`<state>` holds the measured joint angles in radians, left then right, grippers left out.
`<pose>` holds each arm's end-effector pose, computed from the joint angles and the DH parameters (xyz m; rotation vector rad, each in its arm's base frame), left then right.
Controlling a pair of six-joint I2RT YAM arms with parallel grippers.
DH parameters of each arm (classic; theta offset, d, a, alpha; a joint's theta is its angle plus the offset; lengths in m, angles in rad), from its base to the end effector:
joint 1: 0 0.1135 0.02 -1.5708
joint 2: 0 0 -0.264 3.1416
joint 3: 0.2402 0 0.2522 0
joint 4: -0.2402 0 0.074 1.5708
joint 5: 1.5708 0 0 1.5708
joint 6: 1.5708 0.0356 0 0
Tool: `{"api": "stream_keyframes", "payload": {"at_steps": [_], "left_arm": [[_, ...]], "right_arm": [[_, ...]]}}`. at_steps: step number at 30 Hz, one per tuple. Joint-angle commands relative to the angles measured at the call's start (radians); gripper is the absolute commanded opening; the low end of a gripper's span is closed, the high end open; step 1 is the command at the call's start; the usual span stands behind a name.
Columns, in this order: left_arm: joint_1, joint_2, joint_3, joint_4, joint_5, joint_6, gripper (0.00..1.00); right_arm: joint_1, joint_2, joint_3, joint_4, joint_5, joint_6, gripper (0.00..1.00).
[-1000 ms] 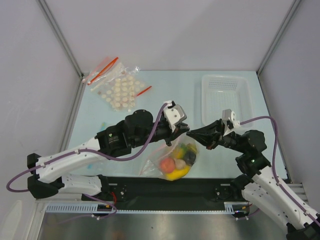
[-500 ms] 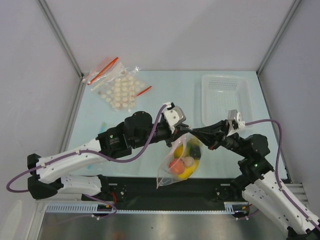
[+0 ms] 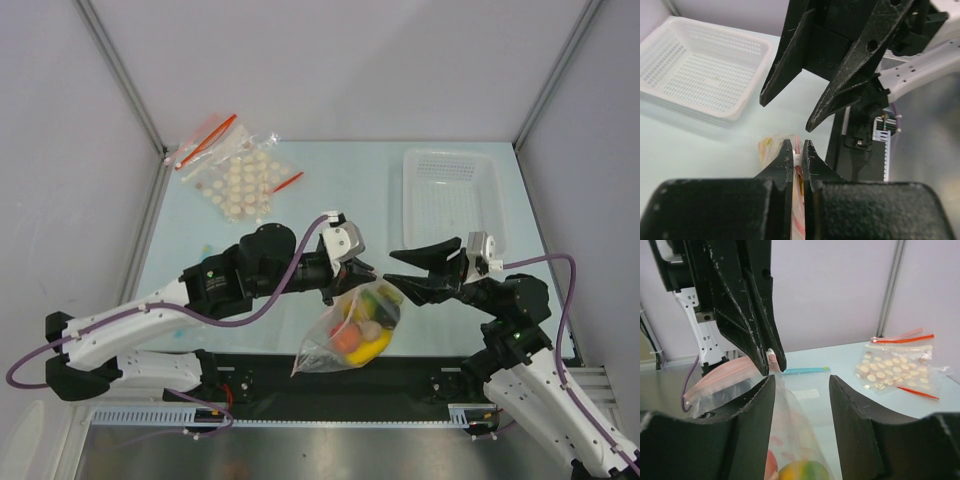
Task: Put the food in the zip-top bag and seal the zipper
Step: Zip the zipper food storage bag at the center of the board.
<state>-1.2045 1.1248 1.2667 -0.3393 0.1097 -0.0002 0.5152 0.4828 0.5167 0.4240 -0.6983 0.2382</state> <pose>0.0850 -0.2324 0.4243 1.1282 1.4929 -0.9529 0.0930 0.0789 0.3491 -0.8011 1.0153 1.0380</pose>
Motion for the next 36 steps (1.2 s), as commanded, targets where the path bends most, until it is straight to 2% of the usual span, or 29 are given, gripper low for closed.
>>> {"api": "stream_keyframes", "payload": {"at_steps": [1, 11, 21, 26, 30, 36], "left_arm": [[-0.006, -0.039, 0.074, -0.001, 0.103, -0.037, 0.00], [-0.006, -0.020, 0.121, -0.029, 0.160, -0.063, 0.00], [-0.004, 0.026, 0.129, -0.038, 0.162, -0.057, 0.00], [-0.006, 0.040, 0.126, -0.043, 0.156, -0.046, 0.00], [-0.004, 0.041, 0.126, -0.046, 0.143, -0.040, 0.00], [-0.006, 0.018, 0.117, -0.052, 0.125, -0.037, 0.00]], "right_arm": [[0.003, -0.006, 0.008, 0.061, -0.107, -0.033, 0.53], [0.046, 0.036, 0.037, 0.062, -0.234, -0.051, 0.55], [0.082, 0.071, 0.062, 0.038, -0.233, -0.054, 0.47], [0.088, 0.074, 0.068, 0.030, -0.225, -0.046, 0.30], [0.089, 0.082, 0.080, 0.010, -0.224, -0.056, 0.01], [0.089, 0.074, 0.078, -0.005, -0.179, -0.054, 0.00]]}}
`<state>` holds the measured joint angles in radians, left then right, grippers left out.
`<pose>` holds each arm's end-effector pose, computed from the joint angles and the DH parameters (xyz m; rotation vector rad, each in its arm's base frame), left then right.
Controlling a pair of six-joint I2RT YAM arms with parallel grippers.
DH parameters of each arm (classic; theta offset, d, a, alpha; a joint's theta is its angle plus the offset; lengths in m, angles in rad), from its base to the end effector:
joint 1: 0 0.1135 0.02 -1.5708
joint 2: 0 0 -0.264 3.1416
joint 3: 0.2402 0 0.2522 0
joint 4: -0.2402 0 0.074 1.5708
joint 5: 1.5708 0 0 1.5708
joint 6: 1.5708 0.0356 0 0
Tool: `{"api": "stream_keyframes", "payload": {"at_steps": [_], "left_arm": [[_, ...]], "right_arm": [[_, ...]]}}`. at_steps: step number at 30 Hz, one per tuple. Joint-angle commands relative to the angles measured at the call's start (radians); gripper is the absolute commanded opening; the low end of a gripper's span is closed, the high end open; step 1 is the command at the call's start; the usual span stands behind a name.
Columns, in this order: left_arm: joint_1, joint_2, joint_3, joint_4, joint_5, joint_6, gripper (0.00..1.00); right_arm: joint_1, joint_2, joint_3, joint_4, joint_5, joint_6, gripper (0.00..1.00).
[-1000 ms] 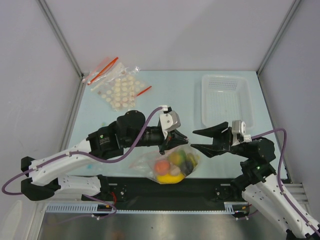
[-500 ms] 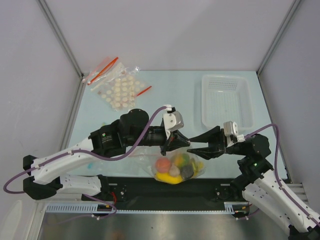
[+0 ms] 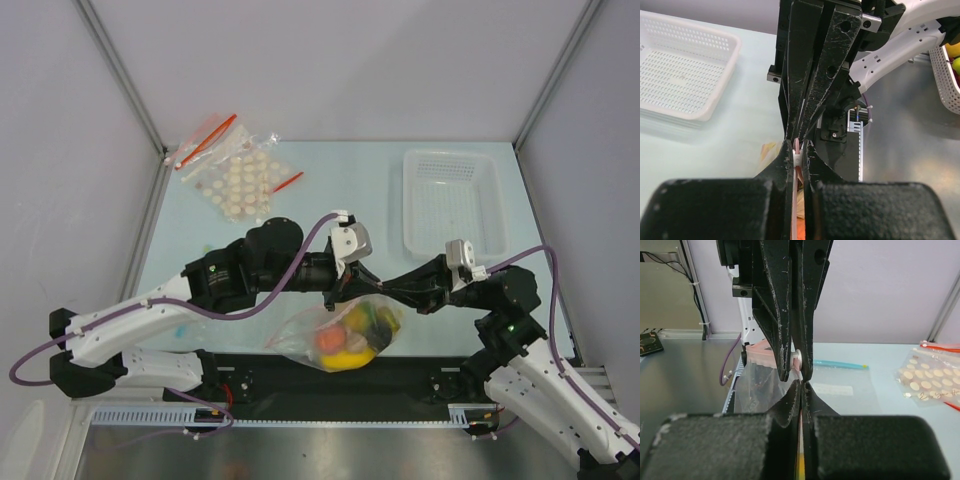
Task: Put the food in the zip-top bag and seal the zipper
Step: Zip the zipper food storage bag at the center of the board.
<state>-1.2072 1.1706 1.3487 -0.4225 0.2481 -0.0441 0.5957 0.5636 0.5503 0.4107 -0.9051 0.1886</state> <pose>0.0818 -0.2395 0.4328 1.2261 1.5203 -1.0858 0.0928 0.0967 0.3484 -1.0602 0.9599 1.1823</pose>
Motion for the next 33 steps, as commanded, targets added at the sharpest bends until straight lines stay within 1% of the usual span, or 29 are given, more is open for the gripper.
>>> {"api": "stream_keyframes", "payload": {"at_steps": [1, 3, 6, 7, 10, 15, 18, 21, 22, 24, 25, 31, 33], "left_arm": [[-0.003, -0.032, 0.032, 0.028, -0.015, 0.007, 0.00], [-0.003, -0.040, 0.012, 0.033, -0.024, 0.006, 0.01], [-0.003, -0.055, -0.035, 0.053, -0.032, -0.002, 0.02], [-0.002, -0.057, -0.048, 0.063, -0.036, -0.003, 0.02], [-0.002, -0.063, -0.080, 0.064, -0.069, 0.004, 0.02], [-0.003, -0.080, -0.094, 0.064, -0.092, 0.009, 0.02], [-0.003, -0.106, -0.117, 0.068, -0.118, 0.007, 0.02], [-0.003, -0.126, -0.149, 0.076, -0.147, -0.003, 0.02], [-0.003, -0.135, -0.155, 0.074, -0.153, -0.007, 0.02], [-0.002, -0.146, -0.174, 0.074, -0.176, -0.013, 0.02], [-0.003, -0.155, -0.184, 0.074, -0.182, -0.016, 0.02], [-0.002, -0.164, -0.204, 0.065, -0.240, -0.031, 0.02], [-0.002, -0.161, -0.206, 0.064, -0.245, -0.036, 0.02]], "right_arm": [[0.007, -0.011, 0.045, 0.005, 0.053, -0.003, 0.00], [0.009, -0.027, 0.042, 0.004, 0.089, 0.009, 0.00], [0.006, -0.056, 0.025, -0.003, 0.204, 0.025, 0.00], [0.004, -0.085, 0.016, 0.000, 0.269, 0.037, 0.00], [-0.004, -0.138, -0.015, 0.014, 0.354, 0.051, 0.00], [-0.027, -0.182, -0.032, 0.000, 0.428, 0.055, 0.00], [-0.045, -0.218, -0.049, -0.012, 0.517, 0.066, 0.00], [-0.060, -0.266, -0.059, -0.033, 0.652, 0.078, 0.00], [-0.063, -0.275, -0.065, -0.050, 0.731, 0.083, 0.00], [-0.068, -0.306, -0.070, -0.064, 0.805, 0.086, 0.00], [-0.070, -0.315, -0.073, -0.081, 0.874, 0.086, 0.00], [-0.071, -0.360, -0.070, -0.153, 1.112, 0.078, 0.00], [-0.071, -0.366, -0.067, -0.170, 1.159, 0.080, 0.00]]}}
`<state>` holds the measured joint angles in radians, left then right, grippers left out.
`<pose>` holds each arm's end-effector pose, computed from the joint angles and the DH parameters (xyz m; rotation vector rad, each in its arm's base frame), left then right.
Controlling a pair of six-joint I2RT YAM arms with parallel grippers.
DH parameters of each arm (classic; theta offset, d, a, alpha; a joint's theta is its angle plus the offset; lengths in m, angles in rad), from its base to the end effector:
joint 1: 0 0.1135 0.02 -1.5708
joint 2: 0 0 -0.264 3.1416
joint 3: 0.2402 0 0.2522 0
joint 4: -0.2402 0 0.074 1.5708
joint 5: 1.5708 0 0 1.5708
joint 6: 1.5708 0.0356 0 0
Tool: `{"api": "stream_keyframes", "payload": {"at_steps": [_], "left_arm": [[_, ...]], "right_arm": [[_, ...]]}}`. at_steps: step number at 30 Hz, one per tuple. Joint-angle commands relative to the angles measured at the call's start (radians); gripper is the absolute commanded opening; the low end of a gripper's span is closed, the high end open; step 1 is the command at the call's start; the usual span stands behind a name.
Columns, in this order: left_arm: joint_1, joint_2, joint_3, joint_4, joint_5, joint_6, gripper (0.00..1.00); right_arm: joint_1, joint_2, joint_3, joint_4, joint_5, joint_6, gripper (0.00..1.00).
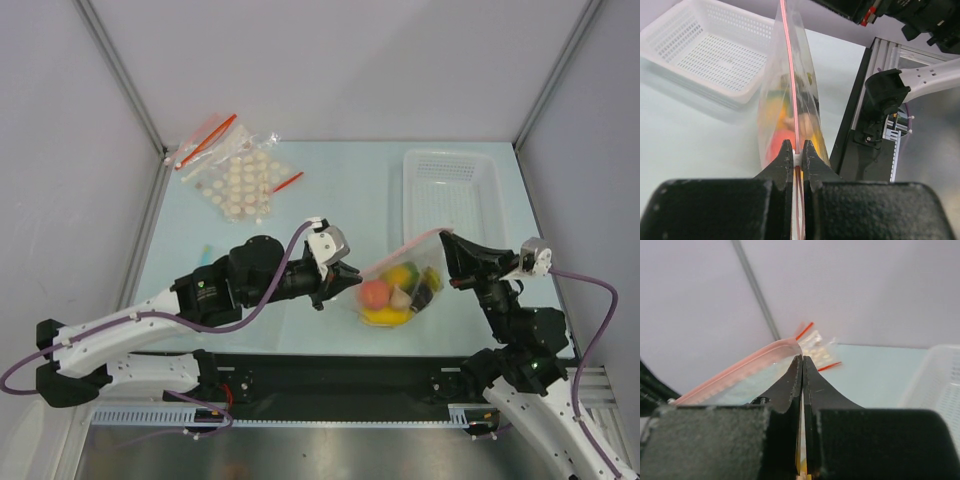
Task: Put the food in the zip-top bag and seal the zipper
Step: Zip the zipper food storage bag at the center of the board, then place the zipper food storage bag at the center of the board.
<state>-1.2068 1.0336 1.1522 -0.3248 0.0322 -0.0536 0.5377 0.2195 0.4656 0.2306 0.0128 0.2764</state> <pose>0.0802 -0.2138 0.4064 1.0428 1.5585 -0.9222 0.0712 0.0420 0.3391 -0.1344 1.1137 0.7225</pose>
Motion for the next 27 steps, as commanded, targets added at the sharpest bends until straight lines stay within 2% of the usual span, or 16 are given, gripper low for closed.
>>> {"api": "stream_keyframes", "payload": {"at_steps": [1, 10, 18, 27], "left_arm": [[-0.003, -0.024, -0.014, -0.031, -0.055, -0.026, 0.01], [-0.003, -0.012, -0.032, -0.019, -0.110, -0.045, 0.01], [0.010, 0.019, -0.016, -0.011, -0.210, -0.087, 0.01], [0.249, 0.129, 0.012, 0.085, -0.098, -0.160, 0.00]], "right_arm": [[-0.013, -0.031, 0.018, -0.006, 0.292, -0.006, 0.00], [-0.016, -0.082, 0.010, -0.112, 0.654, 0.064, 0.00], [-0.018, -0.063, 0.019, -0.151, 0.688, 0.092, 0.00], [-0.028, 0.066, 0.022, -0.129, 0.739, 0.115, 0.00]]}}
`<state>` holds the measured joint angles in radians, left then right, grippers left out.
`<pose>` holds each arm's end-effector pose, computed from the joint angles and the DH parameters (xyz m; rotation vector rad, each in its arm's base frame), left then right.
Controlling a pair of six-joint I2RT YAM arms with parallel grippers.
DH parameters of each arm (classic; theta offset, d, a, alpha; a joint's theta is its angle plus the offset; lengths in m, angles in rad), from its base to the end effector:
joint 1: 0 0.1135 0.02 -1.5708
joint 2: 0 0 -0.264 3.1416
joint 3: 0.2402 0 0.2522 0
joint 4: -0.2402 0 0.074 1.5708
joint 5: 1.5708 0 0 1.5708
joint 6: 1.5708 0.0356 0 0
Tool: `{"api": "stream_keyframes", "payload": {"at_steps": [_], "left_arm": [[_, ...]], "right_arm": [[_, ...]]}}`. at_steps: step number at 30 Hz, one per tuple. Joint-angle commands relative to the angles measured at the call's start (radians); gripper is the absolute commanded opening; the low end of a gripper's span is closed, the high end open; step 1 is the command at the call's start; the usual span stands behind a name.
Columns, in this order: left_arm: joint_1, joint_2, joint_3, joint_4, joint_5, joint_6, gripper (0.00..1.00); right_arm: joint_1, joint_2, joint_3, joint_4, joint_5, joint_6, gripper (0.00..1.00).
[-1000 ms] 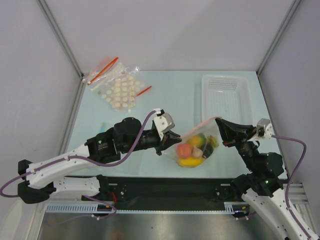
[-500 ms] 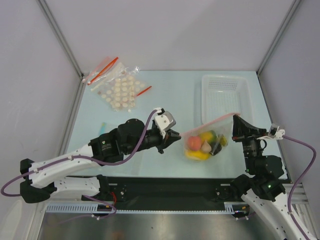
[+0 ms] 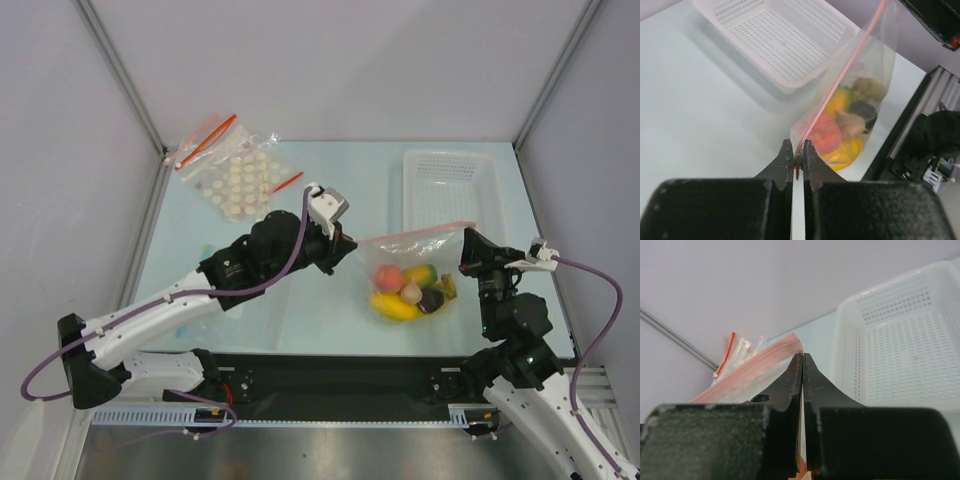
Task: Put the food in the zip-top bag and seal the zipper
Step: Place the zipper food storage bag at the center of the board.
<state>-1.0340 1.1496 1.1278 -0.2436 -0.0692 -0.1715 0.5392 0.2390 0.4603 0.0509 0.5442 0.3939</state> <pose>0.1371 -0.2256 0.3803 0.7514 1.7537 -0.7722 0.0866 0.0304 0.3164 0.3730 1.2992 0.4356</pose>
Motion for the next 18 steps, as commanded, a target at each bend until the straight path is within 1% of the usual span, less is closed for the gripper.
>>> {"api": "stream_keyframes", "payload": {"at_steps": [1, 3, 4, 5, 6, 7, 8, 9, 10, 12, 13, 14, 16, 18], "left_arm": [[0.093, 0.018, 0.036, 0.026, 0.012, -0.049, 0.01], [0.133, 0.033, 0.038, 0.044, 0.014, -0.069, 0.02], [0.147, 0.038, 0.032, 0.067, 0.009, -0.074, 0.10], [0.150, 0.039, 0.030, 0.079, 0.011, -0.074, 0.18], [0.152, 0.038, 0.024, 0.092, 0.016, -0.069, 0.31], [0.152, 0.036, 0.018, 0.110, 0.032, -0.065, 0.62], [0.152, 0.033, 0.017, 0.113, 0.034, -0.063, 0.69], [0.152, 0.030, 0.013, 0.113, 0.031, -0.065, 0.73], [0.152, 0.012, 0.000, 0.116, 0.025, -0.068, 0.78], [0.152, -0.020, -0.029, 0.138, 0.003, -0.085, 0.82], [0.152, -0.039, -0.066, 0.145, -0.004, -0.091, 0.86], [0.152, -0.081, -0.085, 0.150, -0.029, -0.105, 0.88], [0.152, -0.131, -0.149, 0.179, -0.059, -0.121, 0.96], [0.152, -0.212, -0.209, 0.219, -0.086, -0.144, 1.00]], "right_arm": [[-0.033, 0.075, 0.029, 0.050, 0.207, 0.002, 0.00], [-0.047, 0.104, 0.034, 0.056, 0.197, 0.020, 0.00], [-0.053, 0.126, 0.035, 0.058, 0.188, 0.022, 0.06], [-0.065, 0.134, 0.038, 0.056, 0.180, 0.029, 0.39], [-0.070, 0.140, 0.043, 0.040, 0.184, 0.055, 0.63], [-0.073, 0.143, 0.049, 0.034, 0.186, 0.066, 0.83], [-0.076, 0.144, 0.052, 0.026, 0.186, 0.071, 0.96], [-0.079, 0.143, 0.058, 0.008, 0.186, 0.077, 1.00], [-0.081, 0.140, 0.070, 0.000, 0.191, 0.085, 1.00], [-0.082, 0.151, 0.093, -0.046, 0.218, 0.130, 1.00], [-0.081, 0.160, 0.109, -0.083, 0.230, 0.149, 1.00], [-0.081, 0.172, 0.147, -0.110, 0.244, 0.170, 1.00], [-0.081, 0.218, 0.182, -0.184, 0.272, 0.222, 1.00], [-0.081, 0.259, 0.218, -0.226, 0.286, 0.249, 1.00]]}}
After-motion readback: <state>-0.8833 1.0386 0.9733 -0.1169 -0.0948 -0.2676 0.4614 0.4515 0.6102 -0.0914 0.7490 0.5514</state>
